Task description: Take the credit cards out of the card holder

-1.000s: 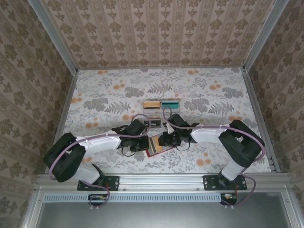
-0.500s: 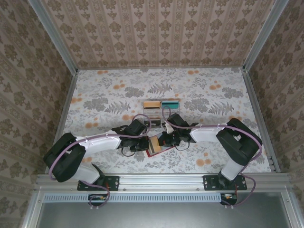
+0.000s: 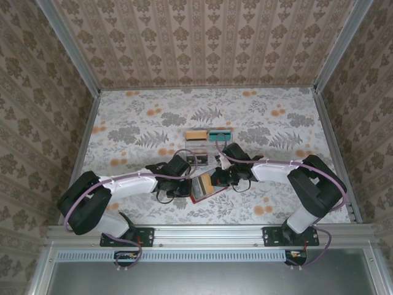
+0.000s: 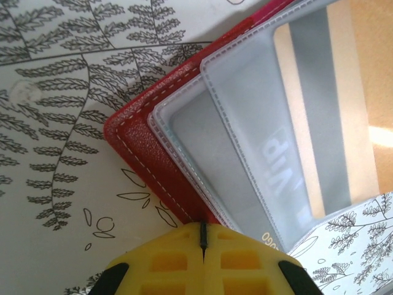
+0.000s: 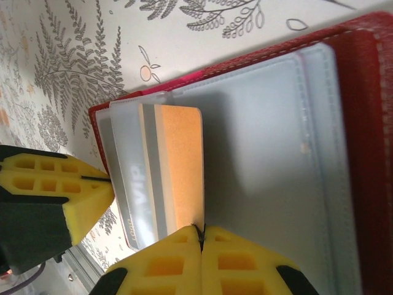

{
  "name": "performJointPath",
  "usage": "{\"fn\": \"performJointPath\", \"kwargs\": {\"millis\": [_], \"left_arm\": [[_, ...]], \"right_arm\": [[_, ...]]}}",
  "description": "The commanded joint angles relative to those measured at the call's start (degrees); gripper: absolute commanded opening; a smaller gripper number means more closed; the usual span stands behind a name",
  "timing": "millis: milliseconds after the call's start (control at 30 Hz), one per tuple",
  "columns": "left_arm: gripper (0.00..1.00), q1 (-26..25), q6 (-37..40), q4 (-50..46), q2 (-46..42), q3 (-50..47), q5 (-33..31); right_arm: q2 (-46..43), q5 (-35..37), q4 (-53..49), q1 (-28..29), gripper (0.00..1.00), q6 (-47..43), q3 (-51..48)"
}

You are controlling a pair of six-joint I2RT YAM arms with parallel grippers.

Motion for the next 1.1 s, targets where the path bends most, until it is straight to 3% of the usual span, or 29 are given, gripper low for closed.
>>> {"fn": "performJointPath", "kwargs": {"millis": [0, 433, 867, 933, 1033, 1067], "left_arm": [[0.00, -0.32, 1.93, -3.29, 0.81, 0.75, -0.69], [0.00, -0.30, 2.73, -3.09, 0.99, 0.58, -0.18], [0.00, 0.50, 3.17, -4.85, -1.82, 2.54, -1.03], [0.10, 1.41, 2.92, -4.99, -3.50, 3.08, -1.36], [0.15, 3.27, 2.39, -5.19, -6.35, 3.69, -2.06], [0.22, 4.06, 2.26, -5.22, -7.69, 3.87, -2.14]], "right_arm": [[-1.63, 1.09, -5.39, -1.30, 0.00, -2.75, -0.11], [-4.69, 0.41, -8.15, -6.40, 0.00, -5.95, -2.40], [-12.22, 2.38, -14.19, -7.69, 0.00, -7.32, -0.61], [-15.65, 3.57, -16.48, -7.69, 0.00, -8.41, 0.84], [-17.96, 6.39, -20.08, -7.56, 0.00, -11.01, 4.05], [-18.23, 7.41, -21.34, -7.42, 0.00, -12.23, 5.50]]}}
